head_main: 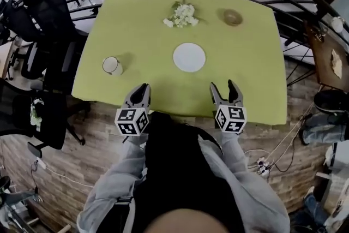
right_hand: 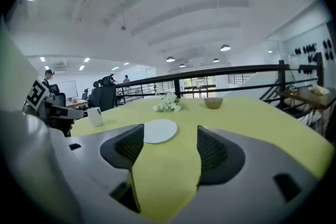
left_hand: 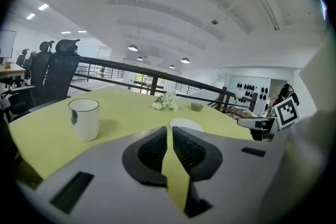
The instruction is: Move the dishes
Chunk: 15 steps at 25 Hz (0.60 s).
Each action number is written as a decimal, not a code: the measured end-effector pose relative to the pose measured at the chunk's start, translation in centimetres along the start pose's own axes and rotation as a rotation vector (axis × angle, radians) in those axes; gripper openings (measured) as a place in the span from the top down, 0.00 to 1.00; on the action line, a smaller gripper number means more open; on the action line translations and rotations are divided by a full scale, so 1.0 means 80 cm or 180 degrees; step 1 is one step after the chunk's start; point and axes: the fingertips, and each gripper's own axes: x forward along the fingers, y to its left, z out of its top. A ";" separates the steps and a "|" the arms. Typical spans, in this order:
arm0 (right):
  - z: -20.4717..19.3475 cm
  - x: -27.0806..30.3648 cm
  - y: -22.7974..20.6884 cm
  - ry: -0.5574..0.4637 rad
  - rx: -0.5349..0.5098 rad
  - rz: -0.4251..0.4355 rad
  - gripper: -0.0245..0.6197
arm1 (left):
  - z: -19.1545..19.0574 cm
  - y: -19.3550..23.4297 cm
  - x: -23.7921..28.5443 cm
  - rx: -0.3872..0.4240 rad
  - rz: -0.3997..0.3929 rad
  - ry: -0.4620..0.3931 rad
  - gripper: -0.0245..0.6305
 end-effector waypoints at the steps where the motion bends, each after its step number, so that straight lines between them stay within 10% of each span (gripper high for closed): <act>1: -0.002 0.003 0.006 0.0020 -0.0003 0.0040 0.46 | -0.002 0.006 -0.005 -0.0022 0.0036 -0.0003 0.89; 15: 0.013 0.096 0.209 0.0243 -0.0443 0.1296 0.44 | -0.004 0.128 -0.115 -0.0312 0.0947 -0.0138 0.89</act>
